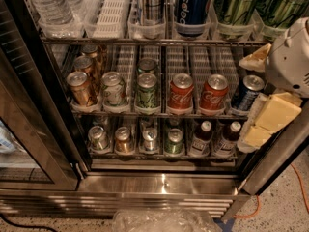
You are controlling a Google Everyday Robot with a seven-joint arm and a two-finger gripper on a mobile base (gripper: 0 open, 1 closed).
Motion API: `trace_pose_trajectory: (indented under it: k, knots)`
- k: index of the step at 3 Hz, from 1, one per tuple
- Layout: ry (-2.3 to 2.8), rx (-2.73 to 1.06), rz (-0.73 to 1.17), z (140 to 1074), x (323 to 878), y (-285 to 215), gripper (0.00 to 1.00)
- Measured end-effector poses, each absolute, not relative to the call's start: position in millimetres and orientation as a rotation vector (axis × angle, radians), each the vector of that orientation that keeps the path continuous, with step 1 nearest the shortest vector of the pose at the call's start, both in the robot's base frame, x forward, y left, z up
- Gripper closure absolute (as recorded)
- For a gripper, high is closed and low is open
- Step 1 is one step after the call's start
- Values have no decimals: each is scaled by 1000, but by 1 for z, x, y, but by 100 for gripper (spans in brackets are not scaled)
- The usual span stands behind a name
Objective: Pick orange can from middle shelf of fridge
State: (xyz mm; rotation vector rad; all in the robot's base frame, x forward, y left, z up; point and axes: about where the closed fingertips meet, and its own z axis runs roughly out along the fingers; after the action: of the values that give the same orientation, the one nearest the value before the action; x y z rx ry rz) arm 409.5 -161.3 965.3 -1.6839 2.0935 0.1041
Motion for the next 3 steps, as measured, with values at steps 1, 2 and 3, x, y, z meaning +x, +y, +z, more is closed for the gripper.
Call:
trace_pose_trajectory:
  k: [1,2,3]
  knots:
    - [2081,-1683,111,964,409,-158,0]
    - [2085,-1661,142,958,411,-150,0]
    - [2087,-1645,273,939,408,-138,0]
